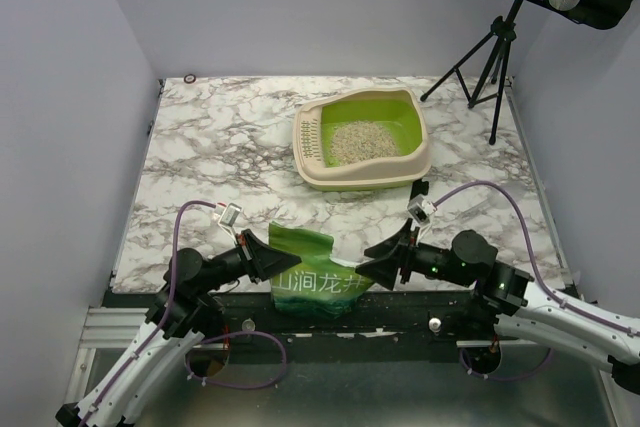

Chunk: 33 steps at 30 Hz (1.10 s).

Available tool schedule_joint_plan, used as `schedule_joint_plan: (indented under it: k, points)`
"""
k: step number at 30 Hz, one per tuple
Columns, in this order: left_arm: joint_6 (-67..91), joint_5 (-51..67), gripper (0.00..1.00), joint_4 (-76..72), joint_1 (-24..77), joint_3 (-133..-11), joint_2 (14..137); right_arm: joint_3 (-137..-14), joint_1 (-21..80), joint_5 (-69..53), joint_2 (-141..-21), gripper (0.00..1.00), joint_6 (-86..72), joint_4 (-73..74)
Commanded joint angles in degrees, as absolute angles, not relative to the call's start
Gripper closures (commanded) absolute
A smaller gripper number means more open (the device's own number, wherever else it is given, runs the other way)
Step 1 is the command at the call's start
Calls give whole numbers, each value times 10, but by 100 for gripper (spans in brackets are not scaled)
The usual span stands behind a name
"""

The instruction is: Fill the litter box with clean litter

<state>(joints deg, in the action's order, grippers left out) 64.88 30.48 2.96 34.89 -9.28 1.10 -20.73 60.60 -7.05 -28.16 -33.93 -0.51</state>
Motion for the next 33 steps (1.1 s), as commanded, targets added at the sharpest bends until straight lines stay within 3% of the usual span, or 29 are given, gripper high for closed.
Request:
schedule_joint_plan:
  k: [1,15,19,23,26,29,33]
  points:
    - [664,315,100,18,347,-106,-27,-182,608,-119,-293,26,-388,-113]
    - [663,310,100,51,347,-112,-69,-146,609,-131,-333,29,-440,-172]
    - [664,310,100,61,347,-112,-74,-140,608,-141,-338,42,-447,-190]
    - [669,303,100,75,347,-115,-79,-138,608,-158,-348,64,-463,-202]
    - [678,289,100,104,347,-121,-84,-139,608,-177,-361,70,-479,-203]
    - [698,283,100,148,347,-131,-84,-140,609,-194,-375,97,-513,-193]
    - [718,287,100,255,347,-164,-80,-127,607,-232,-370,100,-570,-180]
